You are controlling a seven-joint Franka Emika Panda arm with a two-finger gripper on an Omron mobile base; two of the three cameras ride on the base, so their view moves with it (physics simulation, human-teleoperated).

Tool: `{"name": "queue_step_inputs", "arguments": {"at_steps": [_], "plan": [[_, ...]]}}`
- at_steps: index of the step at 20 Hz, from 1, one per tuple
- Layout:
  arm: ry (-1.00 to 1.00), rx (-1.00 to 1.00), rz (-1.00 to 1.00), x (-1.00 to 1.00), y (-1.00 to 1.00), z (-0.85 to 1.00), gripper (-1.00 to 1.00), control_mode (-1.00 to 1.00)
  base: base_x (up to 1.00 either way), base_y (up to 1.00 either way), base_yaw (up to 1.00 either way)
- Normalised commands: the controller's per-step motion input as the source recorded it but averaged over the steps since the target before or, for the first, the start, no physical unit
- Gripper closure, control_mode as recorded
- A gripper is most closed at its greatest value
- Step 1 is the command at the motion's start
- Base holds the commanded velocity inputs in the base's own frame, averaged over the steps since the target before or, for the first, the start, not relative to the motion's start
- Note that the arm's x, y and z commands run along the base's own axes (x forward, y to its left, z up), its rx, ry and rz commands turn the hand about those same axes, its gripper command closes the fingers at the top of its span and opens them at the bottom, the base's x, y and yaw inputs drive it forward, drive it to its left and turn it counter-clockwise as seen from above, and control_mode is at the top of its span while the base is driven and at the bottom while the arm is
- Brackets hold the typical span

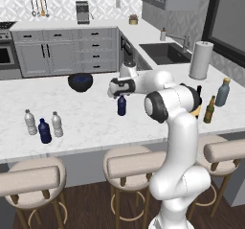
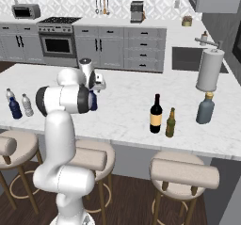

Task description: Move the plastic bottles in the middle to the plastics group, and the glass bottles in the middle to the glass group.

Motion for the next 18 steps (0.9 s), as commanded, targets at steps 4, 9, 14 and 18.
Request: {"name": "queue_step_inputs", "arguments": {"at_steps": [4, 9, 14, 18], "plan": [[0.02, 0.0, 0.0, 0.0, 0.0, -0.06, -1.0, -1.0, 0.0, 0.0, 0.0], [0.0, 0.0, 0.0, -0.14, 0.0, 0.0, -1.0, -1.0, 0.0, 0.0, 0.0], [0.0, 0.0, 0.0, -0.18, 0.0, 0.0, -1.0, -1.0, 0.0, 0.0, 0.0], [0.0, 0.0, 0.0, 0.01, 0.0, -0.07, -1.0, -1.0, 0.0, 0.0, 0.0]]}}
